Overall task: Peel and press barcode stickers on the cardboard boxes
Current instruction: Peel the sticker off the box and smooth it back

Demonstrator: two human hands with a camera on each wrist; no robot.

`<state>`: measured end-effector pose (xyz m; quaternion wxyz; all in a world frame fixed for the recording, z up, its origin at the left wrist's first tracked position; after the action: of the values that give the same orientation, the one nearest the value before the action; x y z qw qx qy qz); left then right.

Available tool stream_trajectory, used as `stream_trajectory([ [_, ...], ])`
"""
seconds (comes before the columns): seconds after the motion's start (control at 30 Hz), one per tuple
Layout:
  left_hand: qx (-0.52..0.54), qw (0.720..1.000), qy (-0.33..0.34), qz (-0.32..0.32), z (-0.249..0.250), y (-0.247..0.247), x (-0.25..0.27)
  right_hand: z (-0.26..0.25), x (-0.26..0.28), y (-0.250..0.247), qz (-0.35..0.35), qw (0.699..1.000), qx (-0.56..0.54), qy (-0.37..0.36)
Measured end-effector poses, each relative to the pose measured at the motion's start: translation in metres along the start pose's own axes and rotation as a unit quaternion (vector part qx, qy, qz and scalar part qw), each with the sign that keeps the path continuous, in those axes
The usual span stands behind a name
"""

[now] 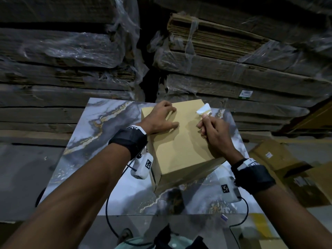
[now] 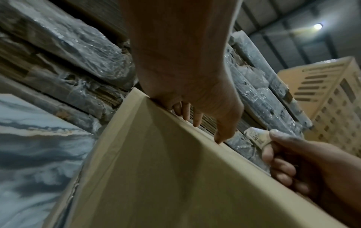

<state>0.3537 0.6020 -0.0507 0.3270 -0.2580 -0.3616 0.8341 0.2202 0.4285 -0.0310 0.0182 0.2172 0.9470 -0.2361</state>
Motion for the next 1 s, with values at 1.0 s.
stream_trajectory([
  [1.0, 0.039, 0.999, -0.018, -0.011, 0.007, -0.003, 0.006, 0.000, 0.006, -0.004, 0.025, 0.999, 0.008, -0.036],
])
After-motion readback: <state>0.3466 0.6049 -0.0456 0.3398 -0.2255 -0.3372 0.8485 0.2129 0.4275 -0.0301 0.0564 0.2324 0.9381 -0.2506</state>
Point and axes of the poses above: each hand's wrist, its own x-axis away from the middle knuckle, its own y-axis out of the palm, z = x × y, the point moved 7 cm from there along -x, towards the middle knuckle, and after that the axes turned 7 degrees about y, right-handed, at the moved point
